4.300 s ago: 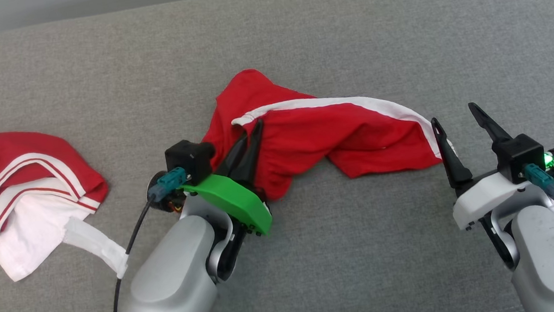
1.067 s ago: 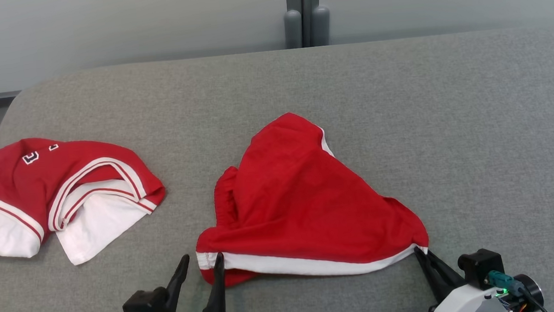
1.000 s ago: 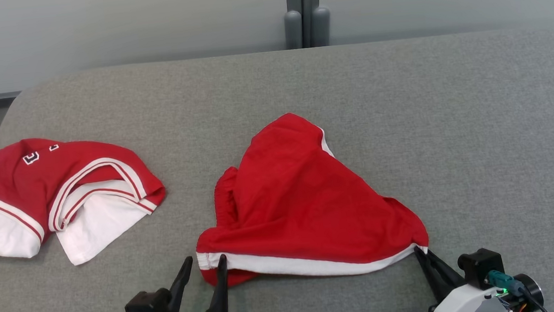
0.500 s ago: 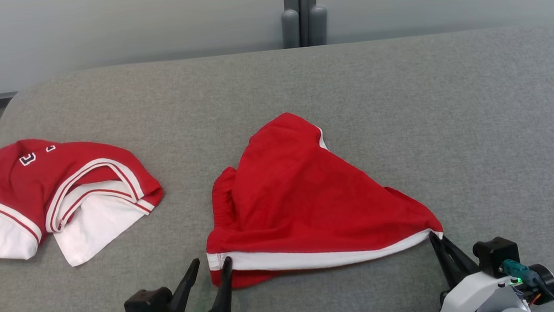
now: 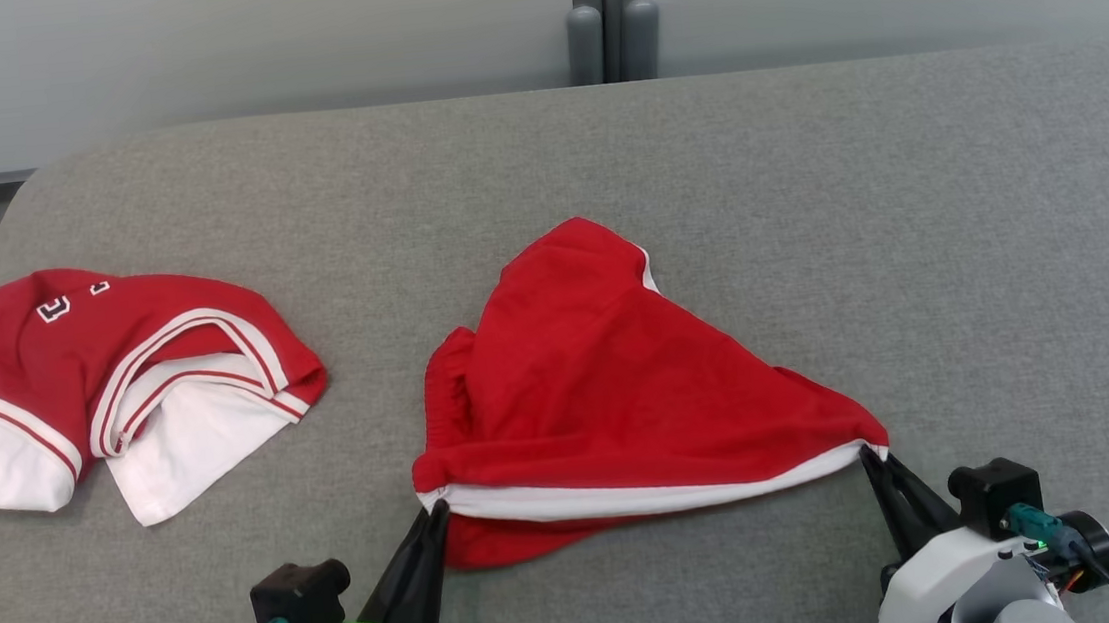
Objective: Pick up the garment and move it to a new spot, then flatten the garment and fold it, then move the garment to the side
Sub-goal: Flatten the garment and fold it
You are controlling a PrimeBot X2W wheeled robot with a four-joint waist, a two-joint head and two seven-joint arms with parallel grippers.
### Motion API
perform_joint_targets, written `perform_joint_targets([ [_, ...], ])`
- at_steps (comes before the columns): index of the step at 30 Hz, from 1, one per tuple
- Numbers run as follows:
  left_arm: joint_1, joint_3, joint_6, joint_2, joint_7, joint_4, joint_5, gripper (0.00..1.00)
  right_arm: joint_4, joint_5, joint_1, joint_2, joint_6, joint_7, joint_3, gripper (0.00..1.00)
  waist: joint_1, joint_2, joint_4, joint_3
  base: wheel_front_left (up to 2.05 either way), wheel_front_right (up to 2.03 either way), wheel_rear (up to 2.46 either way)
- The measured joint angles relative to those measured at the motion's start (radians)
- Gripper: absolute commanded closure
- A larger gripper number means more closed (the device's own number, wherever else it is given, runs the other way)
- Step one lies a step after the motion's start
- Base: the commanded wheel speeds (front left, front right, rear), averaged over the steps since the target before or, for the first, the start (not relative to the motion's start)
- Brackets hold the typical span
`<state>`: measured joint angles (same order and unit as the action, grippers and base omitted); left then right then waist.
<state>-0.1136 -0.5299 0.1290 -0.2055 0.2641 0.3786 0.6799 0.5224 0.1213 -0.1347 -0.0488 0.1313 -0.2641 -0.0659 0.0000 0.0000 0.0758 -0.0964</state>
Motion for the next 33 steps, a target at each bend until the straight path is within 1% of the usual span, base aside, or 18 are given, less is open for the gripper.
perform_joint_targets([
  [3, -0.002, -0.003, 0.000, -0.007, 0.000, -0.027, -0.004, 1.00, -0.028, 0.003, -0.004, 0.000, 0.000, 0.000, 0.006, 1.00, 0.0000, 0.0000, -0.003, -0.001, 0.00, 0.00, 0.00],
  [6, -0.024, -0.019, 0.000, -0.023, 0.000, -0.073, -0.013, 1.00, -0.088, 0.027, -0.019, 0.000, 0.000, 0.000, 0.005, 1.00, 0.0000, 0.0000, -0.008, -0.001, 0.00, 0.00, 0.00],
  [9, -0.078, -0.035, 0.000, -0.063, 0.000, -0.136, -0.027, 1.00, -0.164, 0.048, -0.046, -0.001, 0.000, 0.000, 0.003, 1.00, 0.0000, 0.0000, -0.017, 0.001, 0.00, 0.00, 0.00],
  [12, -0.166, -0.041, 0.000, -0.118, 0.000, -0.218, -0.041, 1.00, -0.249, 0.083, -0.095, -0.022, 0.000, 0.000, 0.000, 1.00, 0.0000, 0.0000, -0.028, 0.008, 0.00, 0.00, 0.00],
  [17, -0.358, -0.087, 0.000, -0.240, 0.000, -0.322, -0.044, 1.00, -0.373, 0.145, -0.212, -0.097, 0.000, 0.000, -0.015, 1.00, 0.0000, 0.0000, -0.051, 0.020, 0.00, 0.00, 0.00],
  [20, -0.476, -0.108, 0.000, -0.283, 0.000, -0.352, 0.009, 1.00, -0.418, 0.182, -0.298, -0.152, 0.000, 0.000, -0.023, 1.00, 0.0000, 0.0000, -0.068, 0.025, 0.00, 0.00, 0.00],
  [23, -0.586, -0.130, 0.000, -0.319, 0.000, -0.352, 0.056, 1.00, -0.437, 0.205, -0.396, -0.210, 0.000, 0.011, -0.043, 1.00, 0.0000, 0.0000, -0.087, 0.023, 0.00, 0.00, 0.00],
  [27, -0.717, -0.174, 0.000, -0.340, -0.006, -0.315, 0.104, 1.00, -0.445, 0.205, -0.523, -0.267, 0.000, 0.064, -0.054, 1.00, 0.0000, 0.0001, -0.109, 0.003, 0.00, 0.00, 0.00],
  [30, -0.794, -0.197, 0.000, -0.333, -0.006, -0.268, 0.150, 1.00, -0.424, 0.193, -0.601, -0.287, 0.000, 0.093, -0.068, 1.00, 0.0000, 0.0000, -0.121, -0.029, 0.00, 0.00, 0.00],
  [33, -0.872, -0.230, 0.000, -0.323, -0.006, -0.222, 0.162, 1.00, -0.380, 0.178, -0.679, -0.293, 0.000, 0.107, -0.083, 1.00, 0.0000, 0.0000, -0.132, -0.071, 0.00, 0.00, 0.00],
])
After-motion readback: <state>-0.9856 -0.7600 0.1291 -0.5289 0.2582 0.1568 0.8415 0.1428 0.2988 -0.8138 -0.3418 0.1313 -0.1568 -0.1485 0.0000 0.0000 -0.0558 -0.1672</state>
